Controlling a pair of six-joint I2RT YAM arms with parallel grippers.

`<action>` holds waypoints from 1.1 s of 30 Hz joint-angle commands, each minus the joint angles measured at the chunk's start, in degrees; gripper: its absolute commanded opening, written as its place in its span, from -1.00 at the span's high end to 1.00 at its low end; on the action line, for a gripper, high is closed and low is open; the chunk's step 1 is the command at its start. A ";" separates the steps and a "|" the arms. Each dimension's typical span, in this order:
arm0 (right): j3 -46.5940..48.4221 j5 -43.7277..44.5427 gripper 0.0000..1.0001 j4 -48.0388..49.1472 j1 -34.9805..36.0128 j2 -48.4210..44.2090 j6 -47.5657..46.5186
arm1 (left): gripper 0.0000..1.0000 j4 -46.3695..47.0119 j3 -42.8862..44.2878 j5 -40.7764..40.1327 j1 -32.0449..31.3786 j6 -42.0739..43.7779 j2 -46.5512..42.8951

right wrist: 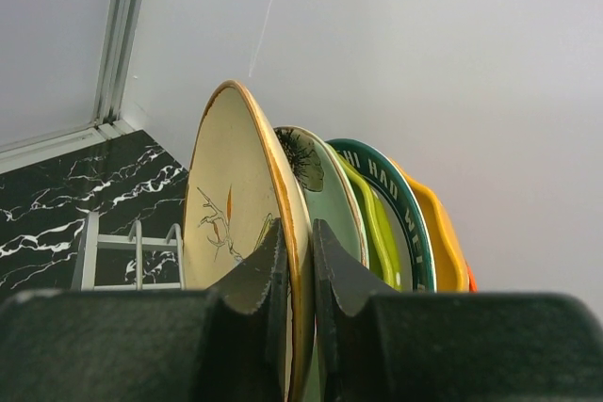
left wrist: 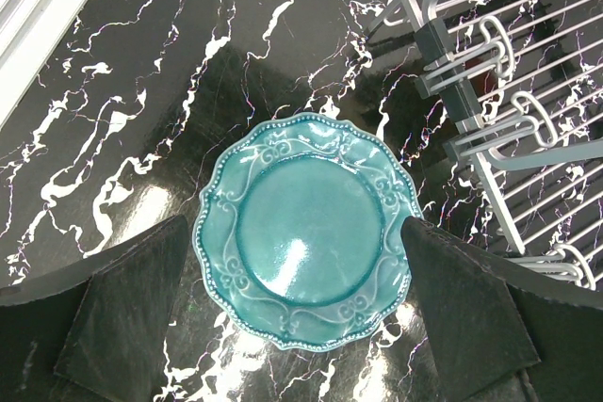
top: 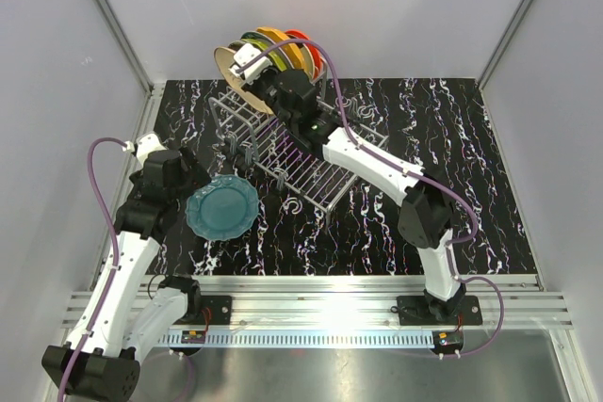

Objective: Load the plates into the dish rack
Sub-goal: Insert the plate into the dish rack

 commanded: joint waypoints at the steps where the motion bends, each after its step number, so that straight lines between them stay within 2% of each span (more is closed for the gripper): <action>1: -2.45 1.59 1.00 2.49 0.79 -3.45 2.71 | -0.98 2.57 0.01 0.71 -0.26 0.91 -0.25; 12: -9.30 2.47 1.00 4.42 1.06 -5.56 4.91 | -0.98 2.57 -0.08 0.89 -0.26 0.91 -0.33; 21: -10.62 2.91 1.00 4.33 2.03 -4.86 4.47 | -0.98 2.66 -0.08 1.06 -0.26 0.83 -0.25; 33: -5.45 4.14 1.00 0.91 2.20 -2.31 4.91 | -0.98 2.66 -0.08 1.41 -0.26 0.91 -0.16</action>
